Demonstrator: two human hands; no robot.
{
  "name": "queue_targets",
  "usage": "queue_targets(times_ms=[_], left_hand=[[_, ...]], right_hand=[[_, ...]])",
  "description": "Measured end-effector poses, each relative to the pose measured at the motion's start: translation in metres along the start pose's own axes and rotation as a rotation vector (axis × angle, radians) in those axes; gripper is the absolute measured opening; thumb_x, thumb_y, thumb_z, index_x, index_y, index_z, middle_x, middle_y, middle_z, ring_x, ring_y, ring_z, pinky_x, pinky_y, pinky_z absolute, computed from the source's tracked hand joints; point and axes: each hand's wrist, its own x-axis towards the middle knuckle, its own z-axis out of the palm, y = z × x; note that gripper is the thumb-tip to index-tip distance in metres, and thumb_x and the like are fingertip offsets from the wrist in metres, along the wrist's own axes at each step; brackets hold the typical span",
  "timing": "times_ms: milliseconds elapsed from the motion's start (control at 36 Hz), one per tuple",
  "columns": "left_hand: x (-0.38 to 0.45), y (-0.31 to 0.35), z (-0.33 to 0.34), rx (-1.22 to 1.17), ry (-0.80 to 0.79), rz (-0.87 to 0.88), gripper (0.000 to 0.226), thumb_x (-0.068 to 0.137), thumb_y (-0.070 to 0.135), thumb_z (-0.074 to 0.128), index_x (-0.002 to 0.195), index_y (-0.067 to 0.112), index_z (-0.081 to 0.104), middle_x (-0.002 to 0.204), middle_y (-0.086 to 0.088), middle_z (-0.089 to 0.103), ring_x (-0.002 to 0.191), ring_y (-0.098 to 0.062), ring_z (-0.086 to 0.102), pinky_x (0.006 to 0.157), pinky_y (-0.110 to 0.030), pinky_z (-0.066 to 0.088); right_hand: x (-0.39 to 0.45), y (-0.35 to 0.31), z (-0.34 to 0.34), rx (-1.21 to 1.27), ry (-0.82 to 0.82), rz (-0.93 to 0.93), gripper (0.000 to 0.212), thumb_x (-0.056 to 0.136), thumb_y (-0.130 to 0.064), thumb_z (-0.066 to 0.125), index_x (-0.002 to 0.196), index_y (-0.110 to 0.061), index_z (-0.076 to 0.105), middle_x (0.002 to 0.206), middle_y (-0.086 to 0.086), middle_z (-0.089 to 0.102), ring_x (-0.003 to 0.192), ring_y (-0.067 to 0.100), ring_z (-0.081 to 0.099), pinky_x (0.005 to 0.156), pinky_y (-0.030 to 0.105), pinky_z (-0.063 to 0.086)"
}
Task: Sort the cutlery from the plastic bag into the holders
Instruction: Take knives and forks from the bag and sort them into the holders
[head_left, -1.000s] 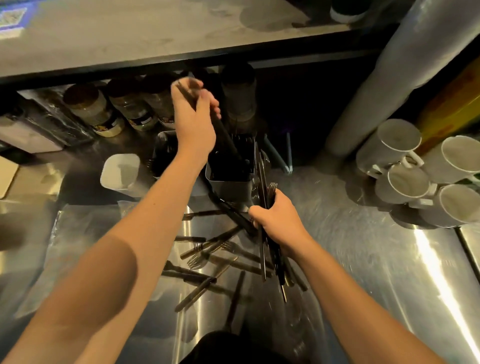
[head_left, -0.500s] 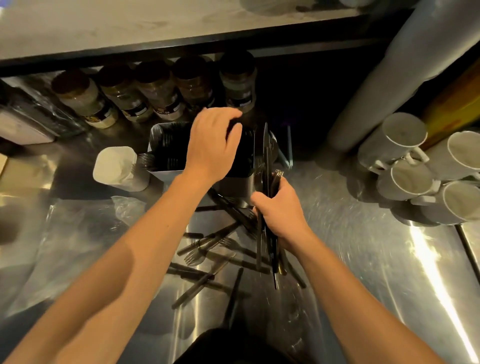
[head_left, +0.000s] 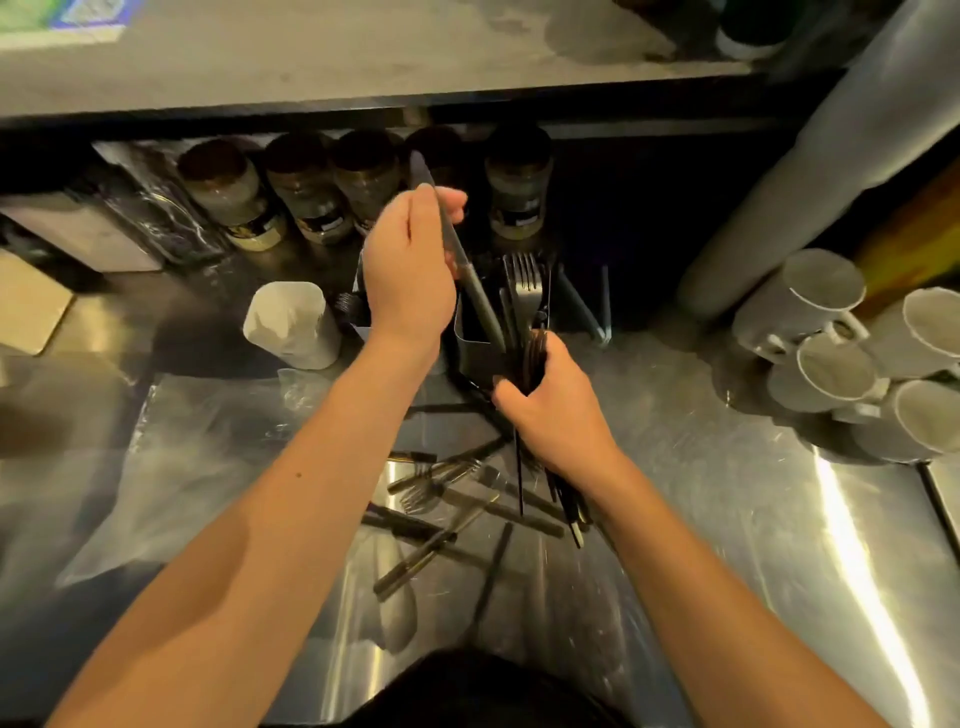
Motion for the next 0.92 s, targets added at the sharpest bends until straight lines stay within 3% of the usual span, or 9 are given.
queue_targets(times_ms=[139,250,389,472,528,611,750,806,917], left_hand=[[0.028,0.018,-0.012,-0.064,0.259,0.267,0.023,0.106,0.019,0.039,0.098,0.018,0.060,0.089,0.003,0.061,0.072,-0.003,0.058,0.063,-0.022,0.050],[0.038,-0.005,-0.004,0.168,0.041,0.339,0.017,0.102,0.015,0.050,0.118,0.011,0.052,0.096,0.002,0.063,0.086,-0.012,0.067,0.069,-0.027,0.058],[0.038,-0.049,0.014,0.657,-0.269,0.252,0.022,0.100,0.023,0.053,0.121,0.021,0.048,0.100,0.004,0.064,0.092,-0.016,0.062,0.080,-0.043,0.055],[0.044,-0.063,0.017,1.028,-0.457,0.224,0.035,0.098,0.028,0.058,0.132,0.022,0.051,0.124,-0.004,0.060,0.118,-0.028,0.051,0.096,-0.045,0.046],[0.043,-0.065,0.017,1.080,-0.468,0.299,0.046,0.097,0.029,0.060,0.140,0.019,0.048,0.136,-0.004,0.054,0.128,-0.029,0.041,0.103,-0.043,0.040],[0.031,-0.052,0.018,0.832,-0.333,0.325,0.036,0.100,0.032,0.053,0.134,0.018,0.053,0.129,-0.001,0.058,0.121,-0.022,0.046,0.101,-0.036,0.041],[0.004,-0.019,0.018,0.023,-0.752,-0.452,0.032,0.107,0.032,0.043,0.122,0.012,0.063,0.102,-0.003,0.070,0.088,-0.014,0.065,0.069,-0.026,0.053],[0.000,-0.018,0.013,0.039,-0.745,-0.410,0.021,0.105,0.021,0.048,0.114,0.016,0.066,0.094,0.000,0.071,0.082,-0.010,0.066,0.064,-0.022,0.052],[0.007,-0.010,0.004,-0.091,-0.427,-0.364,0.016,0.105,0.012,0.047,0.099,0.014,0.062,0.086,-0.001,0.072,0.079,-0.012,0.070,0.072,-0.028,0.057]], right_hand=[[-0.004,0.012,-0.004,0.013,-0.011,0.067,0.021,0.091,-0.022,0.065,0.109,-0.028,0.055,0.094,-0.010,0.067,0.078,0.002,0.062,0.062,0.016,0.046],[-0.006,0.022,-0.009,0.106,0.038,0.152,0.015,0.090,-0.019,0.065,0.101,-0.025,0.057,0.069,-0.002,0.064,0.052,0.007,0.055,0.051,0.021,0.047],[-0.001,0.025,-0.016,0.256,0.010,0.210,0.010,0.089,-0.019,0.064,0.095,-0.020,0.056,0.061,-0.001,0.060,0.058,0.017,0.056,0.061,0.039,0.048],[0.000,0.022,-0.020,0.579,-0.083,0.238,0.022,0.093,-0.008,0.059,0.114,-0.010,0.058,0.064,0.004,0.050,0.055,0.020,0.047,0.053,0.034,0.040],[0.000,0.016,-0.024,0.819,-0.173,0.252,0.032,0.093,0.000,0.055,0.124,-0.006,0.056,0.066,0.004,0.044,0.051,0.016,0.042,0.046,0.028,0.033],[0.000,0.015,-0.028,1.051,-0.343,0.229,0.038,0.086,-0.008,0.056,0.125,-0.007,0.054,0.069,0.000,0.041,0.049,0.010,0.038,0.044,0.024,0.033],[0.001,0.019,-0.023,1.397,-0.709,0.202,0.041,0.086,-0.015,0.068,0.123,-0.010,0.052,0.071,-0.004,0.044,0.049,0.006,0.038,0.045,0.020,0.034],[0.000,0.016,-0.021,1.422,-0.789,0.202,0.039,0.089,-0.014,0.065,0.126,-0.008,0.051,0.073,-0.003,0.045,0.051,0.007,0.033,0.047,0.021,0.031],[-0.005,0.010,-0.016,1.335,-0.832,0.208,0.043,0.088,-0.015,0.067,0.128,-0.008,0.054,0.074,-0.003,0.045,0.053,0.007,0.030,0.047,0.021,0.028]])
